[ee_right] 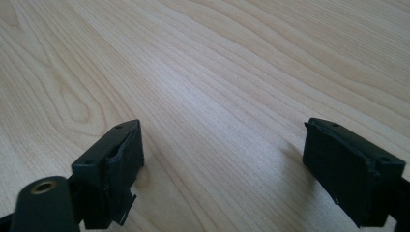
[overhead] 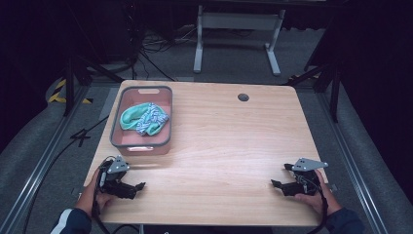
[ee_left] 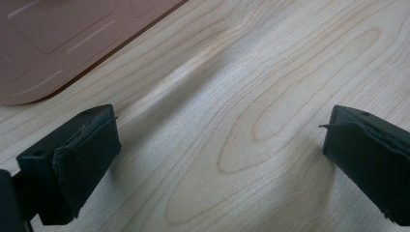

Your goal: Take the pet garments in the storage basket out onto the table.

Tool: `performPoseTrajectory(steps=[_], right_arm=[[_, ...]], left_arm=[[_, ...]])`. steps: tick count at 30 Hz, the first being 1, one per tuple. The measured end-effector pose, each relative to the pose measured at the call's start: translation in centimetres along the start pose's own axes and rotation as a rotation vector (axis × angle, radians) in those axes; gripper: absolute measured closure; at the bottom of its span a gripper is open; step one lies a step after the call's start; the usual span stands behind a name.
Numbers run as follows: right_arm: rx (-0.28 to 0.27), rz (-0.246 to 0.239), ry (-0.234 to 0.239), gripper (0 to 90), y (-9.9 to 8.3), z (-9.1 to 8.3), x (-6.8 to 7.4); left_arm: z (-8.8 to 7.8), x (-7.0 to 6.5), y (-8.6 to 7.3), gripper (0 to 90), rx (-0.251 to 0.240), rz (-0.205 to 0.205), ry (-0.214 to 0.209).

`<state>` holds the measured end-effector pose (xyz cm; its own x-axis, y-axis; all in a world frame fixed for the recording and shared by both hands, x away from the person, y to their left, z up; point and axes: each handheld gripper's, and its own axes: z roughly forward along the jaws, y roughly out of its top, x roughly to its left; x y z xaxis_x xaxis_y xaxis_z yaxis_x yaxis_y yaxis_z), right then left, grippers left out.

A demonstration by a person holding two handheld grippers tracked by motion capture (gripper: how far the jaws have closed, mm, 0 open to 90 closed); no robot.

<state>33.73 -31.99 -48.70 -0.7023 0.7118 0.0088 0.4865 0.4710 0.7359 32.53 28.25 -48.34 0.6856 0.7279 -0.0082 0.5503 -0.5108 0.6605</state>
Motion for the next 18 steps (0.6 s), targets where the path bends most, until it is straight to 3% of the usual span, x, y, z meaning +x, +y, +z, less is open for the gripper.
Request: performPoseTrajectory(steps=[11, 18], right_arm=[[0.0, 0.001, -0.002, 15.1, 0.0, 0.0, 0.03], [0.0, 0.002, -0.002, 15.1, 0.0, 0.0, 0.04]], left_arm=[[-0.27, -0.26, -0.21, 3.2, -0.009, -0.005, 0.002], [-0.73, 0.08, -0.02, 9.2, 0.02, 0.016, -0.015]])
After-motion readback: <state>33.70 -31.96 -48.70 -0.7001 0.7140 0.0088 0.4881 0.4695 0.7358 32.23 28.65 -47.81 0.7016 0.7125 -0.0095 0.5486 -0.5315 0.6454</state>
